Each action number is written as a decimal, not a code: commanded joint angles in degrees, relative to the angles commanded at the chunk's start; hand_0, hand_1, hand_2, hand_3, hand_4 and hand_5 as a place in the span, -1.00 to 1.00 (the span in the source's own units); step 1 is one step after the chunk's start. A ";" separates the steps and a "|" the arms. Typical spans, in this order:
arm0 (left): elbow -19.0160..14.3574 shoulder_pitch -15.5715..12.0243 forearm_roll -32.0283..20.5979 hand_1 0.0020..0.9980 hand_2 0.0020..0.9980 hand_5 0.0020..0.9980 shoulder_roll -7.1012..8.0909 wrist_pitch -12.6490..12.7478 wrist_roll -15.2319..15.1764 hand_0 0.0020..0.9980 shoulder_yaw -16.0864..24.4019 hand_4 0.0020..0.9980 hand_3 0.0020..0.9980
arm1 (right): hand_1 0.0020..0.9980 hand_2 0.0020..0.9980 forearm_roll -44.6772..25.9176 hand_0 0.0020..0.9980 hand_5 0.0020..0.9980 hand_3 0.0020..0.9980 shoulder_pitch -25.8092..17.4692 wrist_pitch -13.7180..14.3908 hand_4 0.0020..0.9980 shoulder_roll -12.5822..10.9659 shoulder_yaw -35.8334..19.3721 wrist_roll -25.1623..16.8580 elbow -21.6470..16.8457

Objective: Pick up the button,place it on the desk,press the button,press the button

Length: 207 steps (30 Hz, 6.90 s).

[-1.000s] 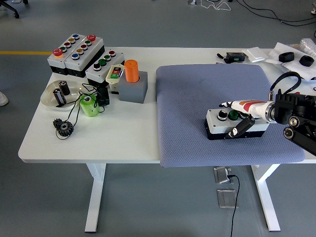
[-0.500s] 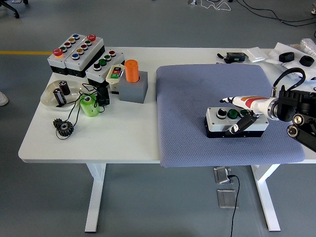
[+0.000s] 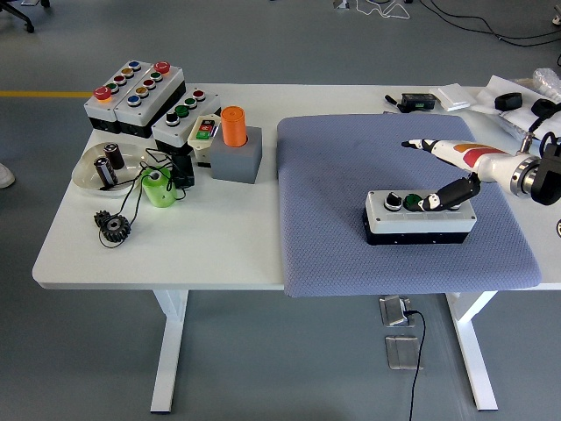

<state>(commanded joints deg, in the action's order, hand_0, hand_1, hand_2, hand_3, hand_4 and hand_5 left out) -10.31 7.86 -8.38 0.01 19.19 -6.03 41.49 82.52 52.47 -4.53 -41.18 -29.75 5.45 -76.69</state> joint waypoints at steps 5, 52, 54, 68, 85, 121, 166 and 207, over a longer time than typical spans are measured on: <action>0.00 0.07 -0.08 0.40 0.45 0.89 -0.01 0.02 0.05 0.31 0.05 -0.37 0.00 | 0.11 0.25 -2.16 0.38 -0.29 0.99 -2.14 3.41 0.71 -2.58 -2.99 0.36 -3.50; 0.00 0.81 -0.01 0.40 0.45 0.89 0.13 -0.09 -0.06 0.31 0.44 -0.37 0.00 | -1.00 -0.85 -15.50 -0.80 -0.07 0.56 -7.02 2.04 0.40 -6.26 -3.92 7.34 -3.66; 0.00 0.80 0.12 0.40 0.45 0.89 0.12 -0.07 -0.04 0.31 0.53 -0.37 0.00 | -1.00 -0.85 -15.52 -0.79 -0.04 0.55 -7.04 1.94 0.39 -6.20 -3.84 7.46 -3.70; 0.00 0.89 -0.17 0.40 0.45 0.89 0.02 -0.12 -0.03 0.31 0.41 -0.37 0.00 | -1.00 -0.85 -15.89 -0.79 0.00 0.55 -6.84 1.33 0.39 -6.28 -3.65 8.49 -3.69; 0.00 0.96 1.44 0.40 0.45 0.90 0.06 0.09 0.21 0.31 1.86 -0.37 0.00 | -1.00 -0.85 -16.35 -0.78 0.08 0.55 -7.08 0.39 0.37 -6.28 -4.04 9.82 -3.62; 0.00 0.77 0.51 0.40 0.45 0.90 -0.01 0.02 0.21 0.31 0.48 -0.37 0.00 | -1.00 -0.85 -16.85 -0.78 0.21 0.55 -6.71 0.36 0.37 -5.96 -3.02 10.38 -4.30; 0.00 0.18 0.64 0.41 0.45 0.92 -0.01 -0.03 0.24 0.31 -0.50 -0.37 0.00 | -1.00 -0.84 -17.18 -0.77 0.29 0.55 -7.44 0.24 0.35 -6.63 -3.92 11.13 -4.56; 0.00 0.80 0.97 0.40 0.45 0.93 0.01 -0.02 0.23 0.31 0.51 -0.38 0.00 | -1.00 -0.84 -17.28 -0.76 0.33 0.56 -7.68 -0.90 0.34 -7.11 -3.55 12.67 -5.55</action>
<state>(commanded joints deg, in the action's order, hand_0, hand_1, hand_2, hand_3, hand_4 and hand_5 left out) -10.31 8.67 -7.41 0.02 19.17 -5.80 42.01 65.23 44.78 -5.43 -48.29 -33.30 18.11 -82.24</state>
